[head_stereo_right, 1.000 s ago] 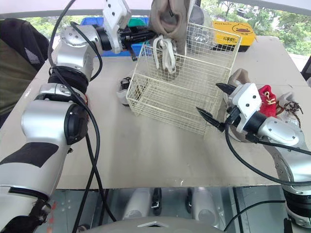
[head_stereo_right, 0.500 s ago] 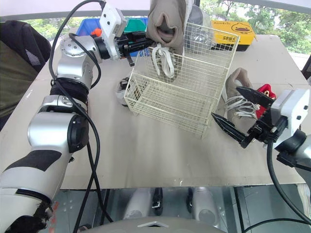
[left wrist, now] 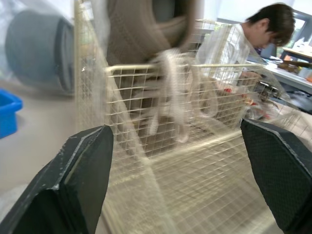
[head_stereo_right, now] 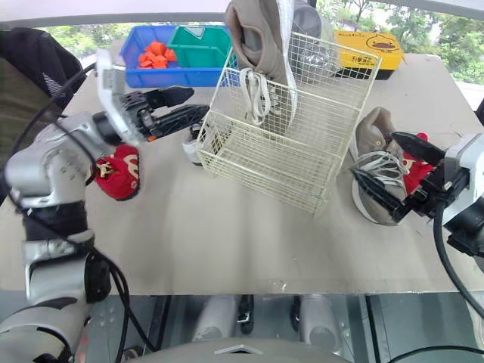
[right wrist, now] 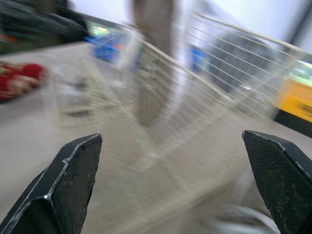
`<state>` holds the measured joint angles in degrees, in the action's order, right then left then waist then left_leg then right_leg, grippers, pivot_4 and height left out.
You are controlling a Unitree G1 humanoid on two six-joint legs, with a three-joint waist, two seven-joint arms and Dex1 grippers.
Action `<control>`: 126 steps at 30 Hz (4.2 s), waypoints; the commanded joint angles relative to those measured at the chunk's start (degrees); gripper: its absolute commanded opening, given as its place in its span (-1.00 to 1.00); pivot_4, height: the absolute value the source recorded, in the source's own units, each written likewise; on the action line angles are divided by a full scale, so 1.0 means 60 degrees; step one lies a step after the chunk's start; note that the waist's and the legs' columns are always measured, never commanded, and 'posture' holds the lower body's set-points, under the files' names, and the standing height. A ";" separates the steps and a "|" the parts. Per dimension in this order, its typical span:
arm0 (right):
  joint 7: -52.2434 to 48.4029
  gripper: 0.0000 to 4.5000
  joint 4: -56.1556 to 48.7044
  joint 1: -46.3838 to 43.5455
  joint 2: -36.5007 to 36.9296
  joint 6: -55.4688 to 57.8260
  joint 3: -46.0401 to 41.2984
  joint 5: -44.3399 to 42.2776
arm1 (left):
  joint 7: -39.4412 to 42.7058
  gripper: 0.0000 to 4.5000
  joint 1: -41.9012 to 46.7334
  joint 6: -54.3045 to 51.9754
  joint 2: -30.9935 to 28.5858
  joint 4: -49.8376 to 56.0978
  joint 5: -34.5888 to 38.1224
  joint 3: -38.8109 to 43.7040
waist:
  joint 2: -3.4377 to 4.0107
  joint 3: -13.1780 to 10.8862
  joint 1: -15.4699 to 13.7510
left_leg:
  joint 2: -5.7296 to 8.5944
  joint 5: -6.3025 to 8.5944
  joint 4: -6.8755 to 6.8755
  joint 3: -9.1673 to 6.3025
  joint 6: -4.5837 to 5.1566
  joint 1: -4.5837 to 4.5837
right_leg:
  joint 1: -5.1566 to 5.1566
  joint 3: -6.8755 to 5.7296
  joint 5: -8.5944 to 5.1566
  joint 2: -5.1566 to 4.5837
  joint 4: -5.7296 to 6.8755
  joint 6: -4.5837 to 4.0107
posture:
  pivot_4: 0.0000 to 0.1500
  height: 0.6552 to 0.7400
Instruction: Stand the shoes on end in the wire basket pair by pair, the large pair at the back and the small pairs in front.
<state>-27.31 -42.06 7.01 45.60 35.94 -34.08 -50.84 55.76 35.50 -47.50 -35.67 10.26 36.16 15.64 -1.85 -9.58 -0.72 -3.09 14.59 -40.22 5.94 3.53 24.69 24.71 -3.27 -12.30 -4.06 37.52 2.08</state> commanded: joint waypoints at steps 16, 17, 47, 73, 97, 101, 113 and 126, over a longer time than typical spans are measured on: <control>-0.2769 1.00 0.8080 -0.6621 0.3098 0.3322 0.5505 0.2760 | -0.2352 0.98 -0.1333 -0.2227 -0.0467 0.5227 0.4050 -0.1315 | 0.0064 -0.0028 0.0042 | 0.0027 0.0021 0.0005 0.0016 0.0044 -0.0030 | -0.0003 0.0040 -0.0002 0.0017 0.0014 -0.0027 | 1.00 1.00; -0.3018 1.00 0.8555 -0.7134 0.2973 0.3243 0.5986 0.3119 | -0.2274 0.98 -0.1406 -0.2123 -0.0547 0.5253 0.4051 -0.1362 | 0.0073 -0.0031 0.0114 | 0.0055 0.0022 0.0006 0.0024 0.0045 -0.0032 | 0.0001 0.0050 -0.0002 0.0018 0.0011 -0.0027 | 1.00 1.00; -0.4813 -0.98 0.7825 -0.7526 0.1523 0.8417 0.0722 0.3727 | -0.2220 1.00 -0.1309 -0.1054 -0.1277 0.4709 0.4782 -0.1755 | 0.0160 -0.0084 -0.0031 | 0.0067 -0.0003 0.0016 -0.0018 0.0002 0.0018 | -0.0003 0.0009 0.0023 -0.0001 -0.0025 0.0024 | 1.00 1.00; 0.1811 -0.98 0.4938 -1.1235 -0.3721 -0.0763 0.3012 0.5962 | -0.4725 1.00 -0.2667 0.0219 -0.0744 0.5765 0.6318 0.0082 | 0.0163 -0.0093 0.0188 | 0.0101 -0.0009 0.0032 0.0020 -0.0008 0.0036 | 0.0080 0.0109 0.0014 -0.0003 0.0017 0.0040 | 1.00 1.00; 0.3143 -0.98 0.5430 -0.5783 -0.5260 -0.3940 0.5335 0.8502 | -0.5047 1.00 -0.4414 0.1725 -0.1321 0.5807 0.5690 0.0711 | 0.0054 -0.0020 0.0233 | 0.0073 -0.0011 0.0078 0.0041 -0.0033 -0.0160 | -0.0060 0.0125 -0.0011 0.0001 0.0031 -0.0007 | 1.00 1.00; 0.2480 -0.98 0.5395 -0.5621 -0.5229 -0.3832 0.5216 0.7928 | -0.4891 1.00 -0.4616 0.1797 -0.1312 0.5775 0.5524 0.0717 | 0.0020 0.0003 0.0238 | 0.0071 0.0010 0.0083 0.0041 -0.0072 -0.0161 | -0.0060 0.0125 -0.0011 0.0000 0.0025 -0.0008 | 1.00 1.00; -0.0082 -0.98 1.0282 -0.8474 -0.3149 -0.6648 0.5286 0.7909 | -0.4724 1.00 -0.5026 0.1992 -0.1235 0.5806 0.5134 0.0792 | -0.0006 0.0019 0.0274 | 0.0072 0.0027 0.0131 0.0066 -0.0042 -0.0180 | -0.0062 0.0140 0.0003 -0.0007 -0.0026 -0.0029 | 1.00 1.00; -0.0002 -0.98 0.9899 -0.7685 -0.4052 -0.6961 0.5470 0.7760 | -0.4816 1.00 -0.6033 0.2229 -0.1344 0.6203 0.5012 0.1356 | -0.0053 0.0071 0.0524 | 0.0031 0.0009 0.0167 0.0076 -0.0081 -0.0209 | -0.0064 0.0159 0.0021 -0.0032 -0.0045 -0.0054 | 1.00 1.00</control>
<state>-27.71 15.89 -42.61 21.96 -10.05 -2.89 -4.78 26.58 -0.66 -35.72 -43.17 45.16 66.38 22.29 -2.16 -9.15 2.42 -2.97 14.66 -39.19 6.45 3.05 23.35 24.33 -2.31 -12.16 -4.26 37.23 1.73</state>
